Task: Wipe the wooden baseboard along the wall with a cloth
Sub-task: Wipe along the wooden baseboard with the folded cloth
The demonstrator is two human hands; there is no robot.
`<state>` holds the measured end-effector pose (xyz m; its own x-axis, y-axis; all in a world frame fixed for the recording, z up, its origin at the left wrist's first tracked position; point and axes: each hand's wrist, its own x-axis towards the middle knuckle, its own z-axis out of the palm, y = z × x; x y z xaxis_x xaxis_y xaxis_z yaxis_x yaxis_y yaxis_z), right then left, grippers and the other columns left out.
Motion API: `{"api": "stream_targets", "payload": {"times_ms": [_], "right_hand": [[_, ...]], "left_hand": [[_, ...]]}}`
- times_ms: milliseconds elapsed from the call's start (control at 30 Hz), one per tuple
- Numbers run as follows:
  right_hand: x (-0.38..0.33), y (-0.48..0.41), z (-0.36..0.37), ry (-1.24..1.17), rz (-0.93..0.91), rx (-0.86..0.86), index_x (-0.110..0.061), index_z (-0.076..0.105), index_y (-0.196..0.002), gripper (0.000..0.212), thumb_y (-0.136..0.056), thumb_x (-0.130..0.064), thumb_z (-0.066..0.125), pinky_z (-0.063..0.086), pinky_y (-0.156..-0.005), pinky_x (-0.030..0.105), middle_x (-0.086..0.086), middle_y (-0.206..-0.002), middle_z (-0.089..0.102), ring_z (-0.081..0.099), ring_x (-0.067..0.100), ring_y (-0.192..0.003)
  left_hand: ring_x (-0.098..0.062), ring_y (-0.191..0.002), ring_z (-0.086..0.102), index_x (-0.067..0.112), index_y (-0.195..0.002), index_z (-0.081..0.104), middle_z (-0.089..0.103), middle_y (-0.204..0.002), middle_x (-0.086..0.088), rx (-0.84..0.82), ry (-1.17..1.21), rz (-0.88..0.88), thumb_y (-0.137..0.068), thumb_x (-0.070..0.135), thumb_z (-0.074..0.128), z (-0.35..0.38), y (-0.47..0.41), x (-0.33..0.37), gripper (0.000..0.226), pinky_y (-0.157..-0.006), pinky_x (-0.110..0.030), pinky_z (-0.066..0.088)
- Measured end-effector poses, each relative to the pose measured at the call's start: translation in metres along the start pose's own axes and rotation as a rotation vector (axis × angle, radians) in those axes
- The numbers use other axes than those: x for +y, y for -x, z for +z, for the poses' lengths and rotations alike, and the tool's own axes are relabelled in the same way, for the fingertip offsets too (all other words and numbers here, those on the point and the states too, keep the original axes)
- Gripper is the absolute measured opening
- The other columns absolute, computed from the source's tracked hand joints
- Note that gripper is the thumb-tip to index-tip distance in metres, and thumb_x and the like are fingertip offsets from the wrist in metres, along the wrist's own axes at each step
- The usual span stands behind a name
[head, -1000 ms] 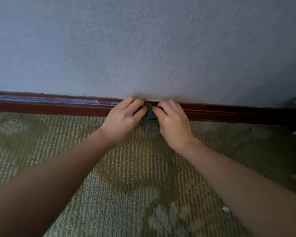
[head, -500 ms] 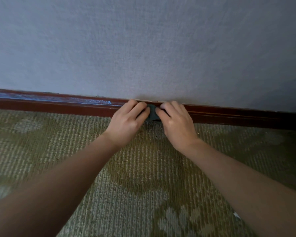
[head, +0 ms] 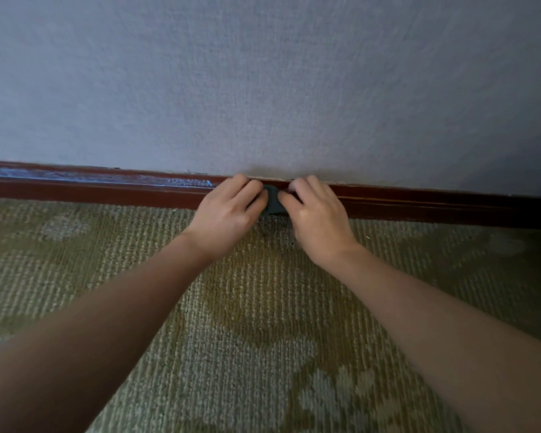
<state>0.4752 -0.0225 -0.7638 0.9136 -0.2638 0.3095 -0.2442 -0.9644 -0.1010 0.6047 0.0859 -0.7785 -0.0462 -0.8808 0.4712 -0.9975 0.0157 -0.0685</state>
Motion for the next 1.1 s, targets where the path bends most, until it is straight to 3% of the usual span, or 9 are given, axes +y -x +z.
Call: {"api": "stream_targets", "payload": {"times_ms": [167, 233, 400, 567, 667, 800, 900, 1000, 1100], "right_hand": [[0.023, 0.016, -0.002, 0.062, 0.052, 0.04, 0.007, 0.068, -0.086, 0.016, -0.072, 0.007, 0.059, 0.046, -0.059, 0.037, 0.019, -0.079, 0.061, 0.058, 0.034, -0.071], [0.018, 0.015, 0.002, 0.044, 0.087, 0.065, 0.007, 0.068, -0.083, 0.014, -0.07, 0.011, 0.063, 0.046, -0.059, 0.036, 0.019, -0.077, 0.061, 0.058, 0.034, -0.071], [0.001, 0.003, 0.008, -0.002, 0.028, 0.078, 0.006, 0.068, -0.081, 0.023, -0.076, 0.0, 0.046, 0.046, -0.062, 0.035, 0.018, -0.078, 0.061, 0.059, 0.032, -0.073], [0.008, 0.004, 0.005, 0.011, -0.03, 0.038, 0.007, 0.068, -0.091, 0.025, -0.073, 0.002, 0.052, 0.047, -0.063, 0.036, 0.019, -0.081, 0.062, 0.06, 0.032, -0.074], [0.019, 0.011, 0.004, 0.035, -0.025, 0.069, 0.007, 0.068, -0.094, 0.026, -0.075, 0.002, 0.052, 0.047, -0.062, 0.036, 0.02, -0.083, 0.062, 0.06, 0.033, -0.075], [0.008, 0.011, 0.008, -0.004, 0.067, 0.116, 0.007, 0.069, -0.087, 0.021, -0.075, 0.006, 0.052, 0.046, -0.062, 0.035, 0.019, -0.08, 0.062, 0.06, 0.033, -0.073], [-0.006, -0.001, 0.01, -0.021, 0.012, 0.092, 0.006, 0.069, -0.08, 0.028, -0.076, 0.0, 0.041, 0.047, -0.063, 0.034, 0.018, -0.078, 0.062, 0.06, 0.032, -0.073], [-0.009, -0.006, 0.007, -0.009, -0.013, 0.063, 0.006, 0.069, -0.081, 0.016, -0.072, 0.006, 0.056, 0.048, -0.063, 0.034, 0.017, -0.079, 0.063, 0.06, 0.032, -0.073], [-0.004, 0.003, 0.001, -0.038, 0.007, 0.016, 0.007, 0.069, -0.088, 0.027, -0.062, 0.012, 0.073, 0.048, -0.064, 0.038, 0.019, -0.081, 0.061, 0.059, 0.034, -0.076]], "left_hand": [[-0.028, -0.067, 0.062, -0.007, -0.081, 0.068, 0.065, -0.081, -0.018, 0.026, 0.002, 0.121, -0.086, -0.005, 0.052, 0.014, -0.021, 0.014, 0.017, -0.059, -0.034, 0.051], [-0.028, -0.067, 0.061, -0.007, -0.083, 0.068, 0.066, -0.081, -0.018, 0.027, 0.0, 0.111, -0.087, -0.005, 0.05, 0.015, -0.017, 0.011, 0.019, -0.06, -0.034, 0.051], [-0.032, -0.07, 0.061, -0.011, -0.091, 0.067, 0.065, -0.085, -0.022, 0.021, -0.001, 0.059, -0.083, -0.007, 0.056, 0.013, 0.004, -0.004, 0.014, -0.063, -0.037, 0.052], [-0.033, -0.068, 0.062, -0.013, -0.089, 0.067, 0.065, -0.085, -0.023, 0.04, 0.021, -0.01, -0.085, -0.006, 0.051, 0.011, 0.003, 0.001, 0.018, -0.061, -0.037, 0.053], [-0.033, -0.07, 0.063, -0.012, -0.089, 0.067, 0.066, -0.087, -0.023, 0.036, 0.014, 0.05, -0.086, -0.006, 0.052, 0.013, -0.006, 0.006, 0.017, -0.062, -0.037, 0.053], [-0.032, -0.069, 0.063, -0.011, -0.087, 0.068, 0.067, -0.09, -0.022, 0.01, 0.001, 0.106, -0.087, -0.006, 0.053, 0.014, -0.004, 0.001, 0.015, -0.06, -0.036, 0.052], [-0.032, -0.067, 0.062, -0.012, -0.09, 0.067, 0.067, -0.091, -0.022, -0.006, 0.0, 0.088, -0.084, -0.008, 0.056, 0.008, 0.008, -0.01, 0.013, -0.061, -0.036, 0.053], [-0.032, -0.066, 0.061, -0.013, -0.091, 0.067, 0.067, -0.089, -0.023, -0.003, -0.006, 0.045, -0.084, -0.008, 0.054, 0.002, 0.011, -0.012, 0.016, -0.06, -0.037, 0.053], [-0.033, -0.068, 0.06, -0.013, -0.091, 0.067, 0.066, -0.088, -0.022, 0.013, 0.05, 0.001, -0.086, -0.007, 0.048, -0.003, 0.014, -0.003, 0.02, -0.059, -0.038, 0.052]]}}
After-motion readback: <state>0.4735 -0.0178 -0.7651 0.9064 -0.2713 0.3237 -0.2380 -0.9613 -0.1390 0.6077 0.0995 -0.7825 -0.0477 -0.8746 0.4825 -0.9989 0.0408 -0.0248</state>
